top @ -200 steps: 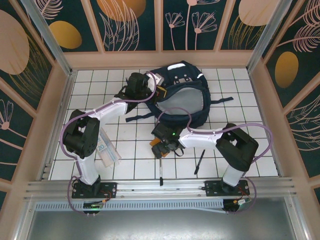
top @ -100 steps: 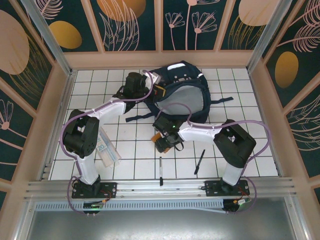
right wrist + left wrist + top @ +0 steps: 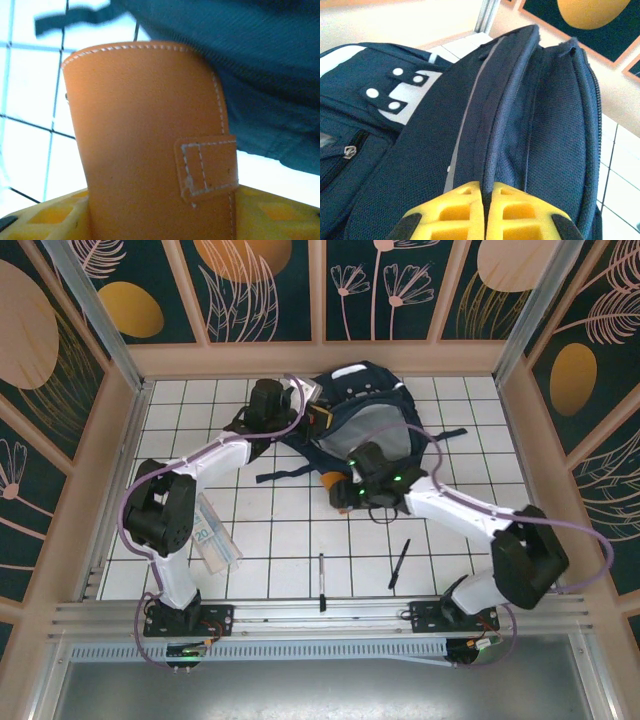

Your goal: Pack the student bag

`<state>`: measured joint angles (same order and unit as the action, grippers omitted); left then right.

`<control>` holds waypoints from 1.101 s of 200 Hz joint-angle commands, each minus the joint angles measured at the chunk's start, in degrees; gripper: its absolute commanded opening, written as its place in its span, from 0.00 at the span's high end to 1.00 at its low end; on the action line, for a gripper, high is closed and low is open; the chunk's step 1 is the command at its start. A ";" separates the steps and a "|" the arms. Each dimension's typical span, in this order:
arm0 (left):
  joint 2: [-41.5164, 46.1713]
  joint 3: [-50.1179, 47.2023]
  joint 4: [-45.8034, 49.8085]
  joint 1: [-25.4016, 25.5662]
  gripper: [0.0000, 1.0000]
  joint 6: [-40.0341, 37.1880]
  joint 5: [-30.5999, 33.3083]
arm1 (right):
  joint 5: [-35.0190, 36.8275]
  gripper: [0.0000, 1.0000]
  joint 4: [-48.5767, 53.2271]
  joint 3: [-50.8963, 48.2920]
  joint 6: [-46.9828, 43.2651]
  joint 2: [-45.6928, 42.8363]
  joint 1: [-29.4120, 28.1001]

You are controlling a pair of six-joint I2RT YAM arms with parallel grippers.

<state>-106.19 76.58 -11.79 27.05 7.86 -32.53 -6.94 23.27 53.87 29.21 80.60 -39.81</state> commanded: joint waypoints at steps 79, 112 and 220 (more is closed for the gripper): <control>7.66 -3.28 -14.02 -0.68 1.00 4.09 -5.24 | -20.67 0.42 -18.23 7.20 19.90 3.93 19.73; 7.66 -3.01 -12.82 -0.68 1.00 4.45 -2.45 | -27.68 0.45 -19.70 6.50 20.29 2.21 19.46; 10.56 -3.68 -17.06 -0.67 1.00 16.58 -5.92 | -5.00 0.41 -15.72 13.87 16.08 11.47 21.05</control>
<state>-99.94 71.29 -19.51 25.91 19.22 -33.17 -23.44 10.59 64.42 44.25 84.77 -18.87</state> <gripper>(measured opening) 0.016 0.578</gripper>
